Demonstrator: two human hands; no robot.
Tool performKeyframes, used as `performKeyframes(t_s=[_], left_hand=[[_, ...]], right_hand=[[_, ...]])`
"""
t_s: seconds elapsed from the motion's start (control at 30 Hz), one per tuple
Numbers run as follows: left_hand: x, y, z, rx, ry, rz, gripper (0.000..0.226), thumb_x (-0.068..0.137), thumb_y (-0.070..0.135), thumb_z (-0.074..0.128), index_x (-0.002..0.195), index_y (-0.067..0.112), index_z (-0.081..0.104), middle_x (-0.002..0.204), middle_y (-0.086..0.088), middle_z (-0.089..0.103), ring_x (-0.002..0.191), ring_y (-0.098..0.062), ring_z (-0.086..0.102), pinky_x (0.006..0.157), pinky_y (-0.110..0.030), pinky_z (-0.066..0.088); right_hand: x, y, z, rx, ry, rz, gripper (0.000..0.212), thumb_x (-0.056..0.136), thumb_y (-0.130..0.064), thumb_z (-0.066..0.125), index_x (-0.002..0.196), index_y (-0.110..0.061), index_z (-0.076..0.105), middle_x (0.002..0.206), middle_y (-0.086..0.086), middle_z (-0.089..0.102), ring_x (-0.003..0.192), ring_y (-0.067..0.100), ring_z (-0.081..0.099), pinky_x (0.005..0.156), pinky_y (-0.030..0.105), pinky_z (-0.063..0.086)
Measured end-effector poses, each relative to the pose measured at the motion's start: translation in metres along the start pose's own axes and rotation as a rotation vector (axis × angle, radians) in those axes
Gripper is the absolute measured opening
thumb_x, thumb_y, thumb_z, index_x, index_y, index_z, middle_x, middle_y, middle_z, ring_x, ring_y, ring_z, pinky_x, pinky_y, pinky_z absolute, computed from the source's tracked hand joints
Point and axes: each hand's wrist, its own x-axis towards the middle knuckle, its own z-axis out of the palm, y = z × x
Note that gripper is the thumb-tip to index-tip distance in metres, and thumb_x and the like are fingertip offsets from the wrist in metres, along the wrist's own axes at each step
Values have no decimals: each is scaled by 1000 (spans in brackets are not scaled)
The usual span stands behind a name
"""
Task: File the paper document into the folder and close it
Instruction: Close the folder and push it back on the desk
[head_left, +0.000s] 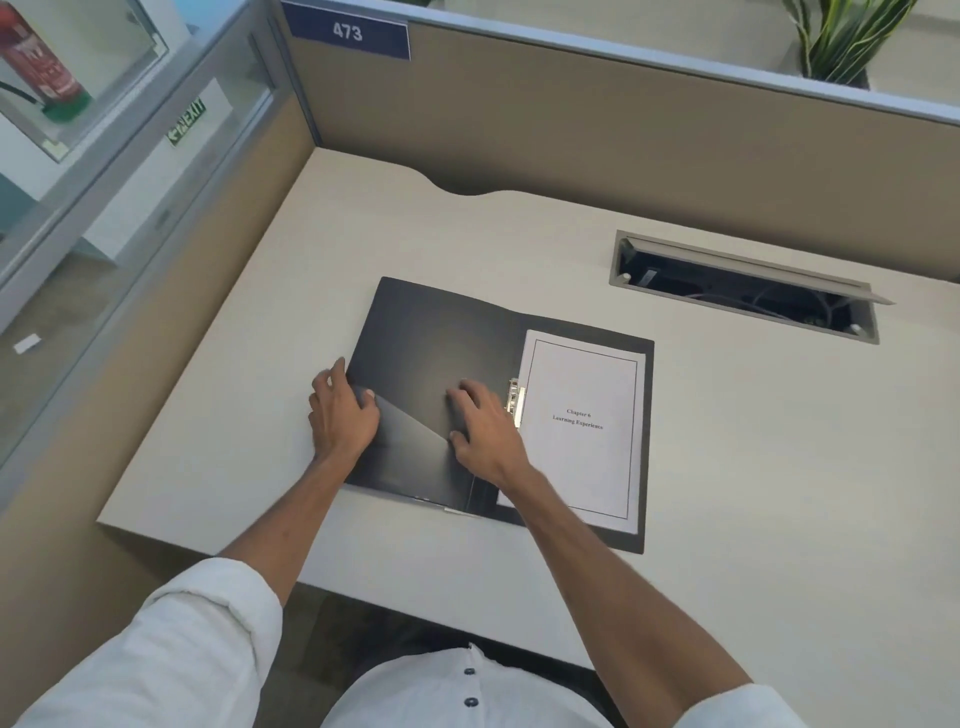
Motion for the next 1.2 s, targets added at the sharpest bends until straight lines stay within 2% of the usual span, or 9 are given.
performKeyframes(t_s=[0.1,0.2,0.4,0.63,0.7,0.77,0.87,1.03,1.2], left_hand=[[7,0,-14,-91,-12,-79,64,107,16,56,167,14,33,149,-19,60,140,-45,54,118,-55,41],[9,3,-30,-104,9,-75,52,107,13,54,158,13,51,146,-16,65,138,-40,58,117,-49,43],[-9,29,-69,-152,138,137,32,107,15,58,133,18,77,128,-6,78,111,-32,73,104,-40,52],[-27,65,-107,-517,-96,356,38,108,0,55,128,17,83,114,-1,83,84,-15,79,78,-37,69],[-41,80,-104,-507,-154,441,41,110,-4,51,136,14,77,126,1,79,95,-12,79,79,-26,67],[-56,94,-93,-456,-188,531,43,112,0,51,146,18,70,141,8,72,118,-7,74,96,-20,62],[-74,110,-66,-385,-301,607,50,114,24,55,163,36,51,160,19,57,146,-6,57,120,-28,48],[-113,142,-22,-235,-396,773,53,119,45,34,171,51,23,175,37,18,166,5,13,135,-31,20],[-130,168,28,-51,-446,892,60,120,47,27,176,38,7,183,22,2,167,3,-4,139,-35,7]], right_hand=[[2,-8,13,31,-35,35,72,93,-21,63,159,-21,35,171,6,27,152,33,34,121,55,39],[1,-11,17,56,-42,64,76,96,-23,63,164,-21,30,177,6,19,158,32,27,125,55,34],[-6,-16,9,179,-6,67,79,95,-20,67,165,-23,31,178,3,16,160,31,23,128,51,31],[-13,-36,-44,541,159,89,59,92,-22,74,148,-23,55,147,0,58,131,13,59,115,39,49],[-17,-39,-59,647,213,109,51,94,-24,72,144,-23,59,142,-4,64,125,9,63,111,37,53],[-22,-38,-72,758,267,145,42,98,-27,71,139,-23,64,136,-8,69,122,7,66,109,38,55],[-32,-26,-89,896,336,206,30,100,-32,68,129,-22,71,126,-8,74,118,7,69,109,42,55],[-61,-2,-124,1113,382,267,26,108,-36,60,117,-16,75,112,3,80,105,18,78,99,46,62],[-93,34,-154,1155,472,321,39,111,-44,48,118,-20,78,112,-3,81,100,19,78,84,40,65]])
